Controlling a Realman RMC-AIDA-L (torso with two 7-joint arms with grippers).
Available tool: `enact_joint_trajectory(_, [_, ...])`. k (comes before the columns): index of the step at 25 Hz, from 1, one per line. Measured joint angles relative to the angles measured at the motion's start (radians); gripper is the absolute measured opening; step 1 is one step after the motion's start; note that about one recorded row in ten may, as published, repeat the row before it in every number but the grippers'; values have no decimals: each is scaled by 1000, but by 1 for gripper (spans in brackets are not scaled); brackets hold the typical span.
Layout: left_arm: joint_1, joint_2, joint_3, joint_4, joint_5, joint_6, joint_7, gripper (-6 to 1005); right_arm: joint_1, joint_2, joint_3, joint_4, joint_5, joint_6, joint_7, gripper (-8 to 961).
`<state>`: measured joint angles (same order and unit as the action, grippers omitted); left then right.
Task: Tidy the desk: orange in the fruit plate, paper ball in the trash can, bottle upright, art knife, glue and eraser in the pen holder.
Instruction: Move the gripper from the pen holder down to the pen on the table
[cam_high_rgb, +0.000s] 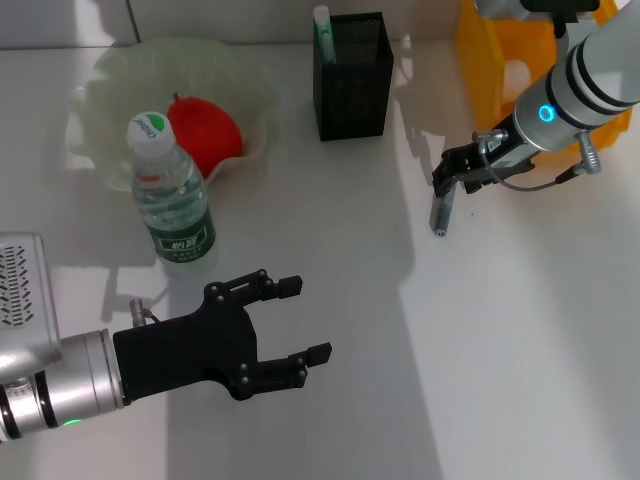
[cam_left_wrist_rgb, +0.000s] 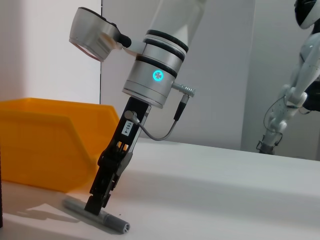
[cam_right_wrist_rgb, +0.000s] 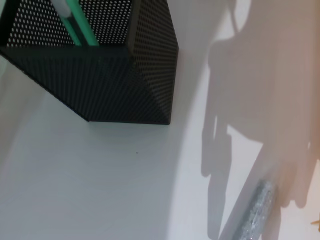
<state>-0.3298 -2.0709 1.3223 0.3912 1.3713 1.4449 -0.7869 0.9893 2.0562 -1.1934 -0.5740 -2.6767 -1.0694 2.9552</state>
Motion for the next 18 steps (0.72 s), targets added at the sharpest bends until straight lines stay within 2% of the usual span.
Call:
enact_joint_trajectory(11, [0,0,0,0,0,0,0,800,3,-1,0,4,0,-4,1,401])
enact_joint_trajectory(18, [2,0,0,0,0,0,0,800,3,-2,-1,5,0,-8,1,347])
